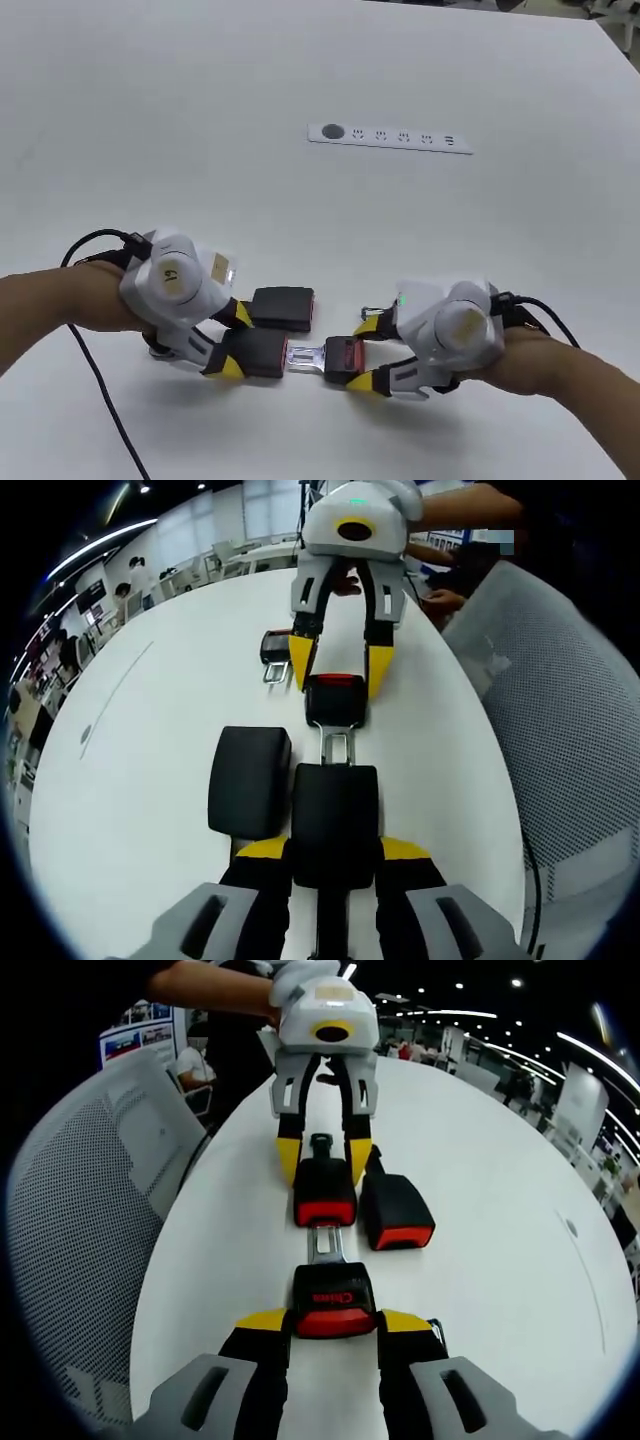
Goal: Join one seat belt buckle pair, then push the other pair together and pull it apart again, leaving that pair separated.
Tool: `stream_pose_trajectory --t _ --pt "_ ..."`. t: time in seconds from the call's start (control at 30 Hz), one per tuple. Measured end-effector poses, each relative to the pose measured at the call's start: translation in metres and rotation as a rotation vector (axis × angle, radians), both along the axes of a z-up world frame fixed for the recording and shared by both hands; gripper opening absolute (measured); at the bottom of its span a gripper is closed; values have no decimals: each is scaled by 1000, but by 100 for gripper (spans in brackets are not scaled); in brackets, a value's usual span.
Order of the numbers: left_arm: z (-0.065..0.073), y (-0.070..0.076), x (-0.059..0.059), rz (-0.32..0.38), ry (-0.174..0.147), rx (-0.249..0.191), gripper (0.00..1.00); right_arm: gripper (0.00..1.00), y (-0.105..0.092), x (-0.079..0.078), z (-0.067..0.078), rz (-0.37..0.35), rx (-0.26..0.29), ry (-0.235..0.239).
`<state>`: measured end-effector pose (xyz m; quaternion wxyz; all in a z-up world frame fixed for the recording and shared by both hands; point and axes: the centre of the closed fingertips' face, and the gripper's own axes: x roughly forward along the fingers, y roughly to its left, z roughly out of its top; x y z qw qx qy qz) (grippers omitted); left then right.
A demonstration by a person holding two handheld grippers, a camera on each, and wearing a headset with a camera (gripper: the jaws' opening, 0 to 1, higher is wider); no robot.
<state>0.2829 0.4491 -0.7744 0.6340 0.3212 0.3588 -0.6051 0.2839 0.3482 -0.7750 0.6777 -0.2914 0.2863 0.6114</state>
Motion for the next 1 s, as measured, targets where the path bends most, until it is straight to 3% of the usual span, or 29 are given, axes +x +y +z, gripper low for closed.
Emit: stream_pose_trajectory --t 0.37,1.0 --pt "-2 0 0 1 -5 -4 34 31 4 2 1 19 -21 -1" --pt "-4 1 1 8 -13 -10 34 31 14 2 3 19 1 4"
